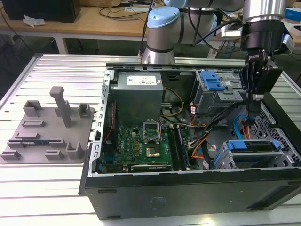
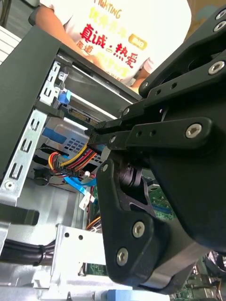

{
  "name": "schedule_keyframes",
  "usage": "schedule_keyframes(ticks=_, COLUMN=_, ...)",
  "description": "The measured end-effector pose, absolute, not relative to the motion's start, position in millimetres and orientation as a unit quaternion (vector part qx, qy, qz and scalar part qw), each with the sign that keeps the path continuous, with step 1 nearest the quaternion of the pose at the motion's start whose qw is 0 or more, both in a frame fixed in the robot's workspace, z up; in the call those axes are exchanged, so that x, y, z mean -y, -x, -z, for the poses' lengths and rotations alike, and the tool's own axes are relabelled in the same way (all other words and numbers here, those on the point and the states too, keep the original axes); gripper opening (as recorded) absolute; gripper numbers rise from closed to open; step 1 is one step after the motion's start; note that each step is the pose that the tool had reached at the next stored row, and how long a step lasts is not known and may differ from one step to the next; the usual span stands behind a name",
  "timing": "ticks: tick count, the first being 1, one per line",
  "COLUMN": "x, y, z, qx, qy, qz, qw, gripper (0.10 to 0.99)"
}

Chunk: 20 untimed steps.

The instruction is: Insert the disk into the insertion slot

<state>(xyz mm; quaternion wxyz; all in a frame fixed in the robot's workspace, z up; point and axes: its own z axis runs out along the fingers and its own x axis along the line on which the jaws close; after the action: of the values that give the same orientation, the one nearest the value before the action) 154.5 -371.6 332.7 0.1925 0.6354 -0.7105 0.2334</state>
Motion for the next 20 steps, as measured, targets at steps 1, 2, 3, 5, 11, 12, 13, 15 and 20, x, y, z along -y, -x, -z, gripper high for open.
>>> schedule_keyframes(ticks=1, x=373.1, y=-154.7, z=-333.6, qx=0.711, qy=-0.636, qz=-0.232, qw=0.191, gripper=0.165)
schedule_keyframes(ticks=2, x=374.5, y=-154.8, z=-334.4, qx=0.712, qy=-0.636, qz=-0.23, qw=0.189, gripper=0.165)
schedule_keyframes(ticks=3, x=375.4, y=-154.9, z=-334.6, qx=0.713, qy=-0.637, qz=-0.227, qw=0.187, gripper=0.165)
schedule_keyframes(ticks=5, x=377.2, y=-155.1, z=-335.0, qx=0.715, qy=-0.639, qz=-0.219, qw=0.18, gripper=0.165)
schedule_keyframes(ticks=11, x=385.8, y=-155.1, z=-336.4, qx=0.722, qy=-0.645, qz=-0.194, qw=0.157, gripper=0.165)
schedule_keyframes(ticks=12, x=387.4, y=-155.0, z=-337.9, qx=0.724, qy=-0.646, qz=-0.189, qw=0.153, gripper=0.165)
schedule_keyframes(ticks=13, x=388.7, y=-155.0, z=-339.1, qx=0.725, qy=-0.647, qz=-0.184, qw=0.148, gripper=0.165)
schedule_keyframes(ticks=15, x=391.8, y=-154.7, z=-341.7, qx=0.728, qy=-0.649, qz=-0.173, qw=0.139, gripper=0.165)
schedule_keyframes(ticks=20, x=397.7, y=-153.2, z=-346.4, qx=0.733, qy=-0.653, qz=-0.149, qw=0.117, gripper=0.165)
